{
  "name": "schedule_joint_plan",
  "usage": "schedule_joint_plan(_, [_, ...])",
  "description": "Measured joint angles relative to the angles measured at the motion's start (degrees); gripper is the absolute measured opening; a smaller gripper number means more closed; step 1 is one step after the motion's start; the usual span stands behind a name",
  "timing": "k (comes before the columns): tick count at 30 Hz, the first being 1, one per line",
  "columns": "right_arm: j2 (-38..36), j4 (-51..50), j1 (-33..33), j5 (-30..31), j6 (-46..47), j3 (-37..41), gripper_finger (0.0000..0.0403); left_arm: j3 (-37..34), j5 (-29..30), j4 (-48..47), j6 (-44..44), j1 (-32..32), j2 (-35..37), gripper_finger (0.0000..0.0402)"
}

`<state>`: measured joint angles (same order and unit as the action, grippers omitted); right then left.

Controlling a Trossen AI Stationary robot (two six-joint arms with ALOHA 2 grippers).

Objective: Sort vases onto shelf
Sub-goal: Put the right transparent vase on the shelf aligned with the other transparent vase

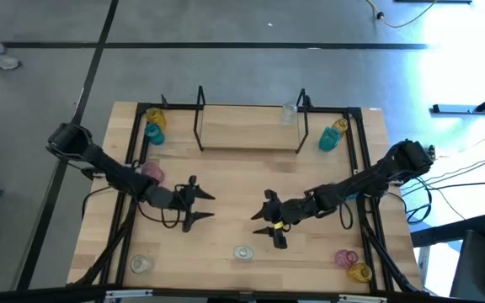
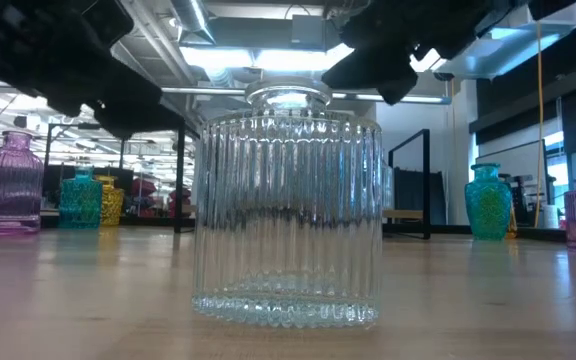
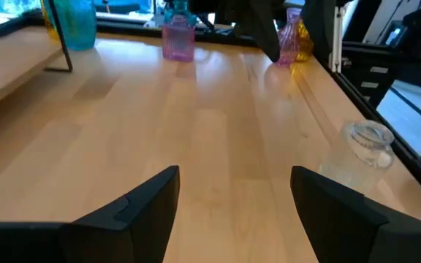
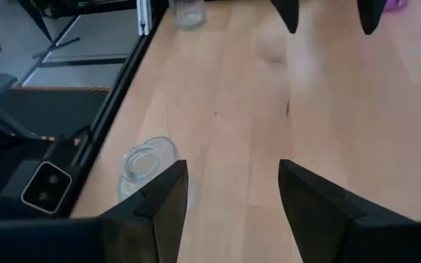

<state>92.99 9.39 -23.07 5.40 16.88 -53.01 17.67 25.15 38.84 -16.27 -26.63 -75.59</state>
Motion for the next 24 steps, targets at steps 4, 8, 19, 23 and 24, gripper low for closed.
schedule_joint_plan(4, [3.27, 5.72, -0.44, 0.07, 2.20, 0.00, 0.0204, 0.00, 1.35, 4.32, -1.62, -1.44, -4.01, 0.0256])
schedule_joint_plan(8, [7.47, 9.63, -2.03, -0.59, 0.56, -0.78, 0.0232, 0.00, 1.10, 9.27, -1.36, -1.93, -7.47, 0.0256])
schedule_joint_plan(19, [14.37, 10.39, -7.83, 1.97, -3.69, -7.24, 0.0286, 0.00, 2.40, 10.22, -1.64, -1.64, -9.60, 0.0256])
schedule_joint_plan(23, [16.99, 10.23, -9.06, 5.45, -3.80, -8.94, 0.0278, 0.00, 2.42, 10.28, -1.68, -1.64, -9.60, 0.0256])
schedule_joint_plan(24, [17.61, 10.16, -9.26, 6.37, -3.77, -9.19, 0.0276, 0.00, 2.40, 10.32, -1.70, -1.64, -9.60, 0.0256])
